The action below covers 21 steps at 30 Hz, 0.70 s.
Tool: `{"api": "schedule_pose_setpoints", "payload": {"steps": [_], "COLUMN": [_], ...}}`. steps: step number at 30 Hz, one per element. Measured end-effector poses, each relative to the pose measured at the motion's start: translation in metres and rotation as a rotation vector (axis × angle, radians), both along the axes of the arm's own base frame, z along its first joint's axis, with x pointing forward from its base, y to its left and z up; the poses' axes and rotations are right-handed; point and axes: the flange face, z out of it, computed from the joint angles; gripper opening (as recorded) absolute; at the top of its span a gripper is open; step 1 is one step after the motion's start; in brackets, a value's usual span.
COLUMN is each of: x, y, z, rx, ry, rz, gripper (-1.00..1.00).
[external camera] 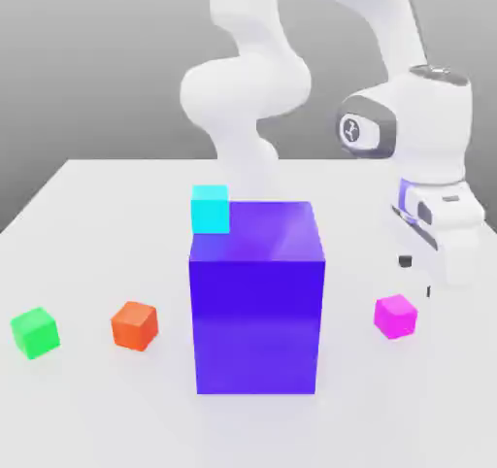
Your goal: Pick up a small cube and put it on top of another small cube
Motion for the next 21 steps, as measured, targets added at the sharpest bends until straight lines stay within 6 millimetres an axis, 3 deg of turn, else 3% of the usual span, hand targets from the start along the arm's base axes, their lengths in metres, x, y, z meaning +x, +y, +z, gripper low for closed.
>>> {"api": "schedule_pose_setpoints", "payload": {"steps": [7,8,15,21], "x": [-0.006,-0.006,-0.006,-0.005], "y": [-0.001,-0.001,-0.002,-0.001], "z": [-0.059,-0.065,-0.064,-0.02], "rx": [-0.008,-0.009,-0.01,-0.01], "ry": [0.009,0.009,0.01,0.009], "rz": [0.028,0.027,0.028,0.028], "gripper": [0.0,-1.0,-1.0,-1.0]}}
